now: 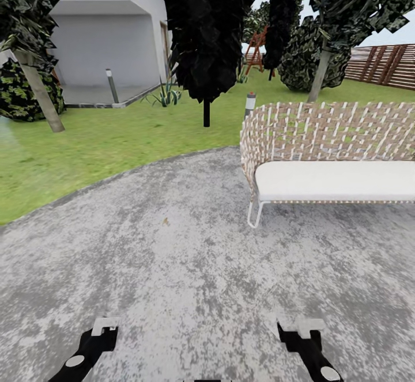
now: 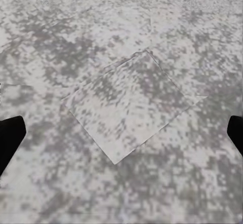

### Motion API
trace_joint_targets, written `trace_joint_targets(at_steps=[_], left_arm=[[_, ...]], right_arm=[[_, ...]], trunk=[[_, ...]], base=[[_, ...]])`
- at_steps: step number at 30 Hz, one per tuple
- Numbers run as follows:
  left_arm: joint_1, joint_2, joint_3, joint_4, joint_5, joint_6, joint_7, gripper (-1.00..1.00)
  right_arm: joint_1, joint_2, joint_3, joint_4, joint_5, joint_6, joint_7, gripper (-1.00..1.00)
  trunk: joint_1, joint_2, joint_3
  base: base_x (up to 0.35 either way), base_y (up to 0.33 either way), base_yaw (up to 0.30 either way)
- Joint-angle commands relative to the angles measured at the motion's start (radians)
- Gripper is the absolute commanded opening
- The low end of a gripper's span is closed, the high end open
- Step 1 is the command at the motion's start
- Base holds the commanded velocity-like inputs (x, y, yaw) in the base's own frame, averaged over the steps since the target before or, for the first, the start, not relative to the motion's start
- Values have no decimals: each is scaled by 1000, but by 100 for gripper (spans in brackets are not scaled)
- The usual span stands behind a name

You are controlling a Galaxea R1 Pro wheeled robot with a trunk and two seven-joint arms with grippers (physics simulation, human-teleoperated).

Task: In the garden, pick up the pesticide atomizer on the floor and spray pesticide onto both trees until each tree trunk is fully covered.

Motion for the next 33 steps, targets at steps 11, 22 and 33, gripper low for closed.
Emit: trace_joint_targets(at_steps=[11, 22, 33], left_arm=[[109, 8, 9, 6, 51, -5, 9, -100], [110, 6, 7, 7, 52, -6, 9, -100], [110, 4, 7, 7, 53, -5, 9, -100]], right_arm=[[0, 7, -1, 167, 7, -119, -7, 100], [0, 7, 0, 171, 8, -120, -8, 100], [0, 8, 1, 173, 8, -120, -8, 100]], trunk=[[-42, 77, 41], [-85, 154, 91], [-127, 231, 142]], base=[[0, 0, 0], [0, 0, 4], [0, 0, 62]])
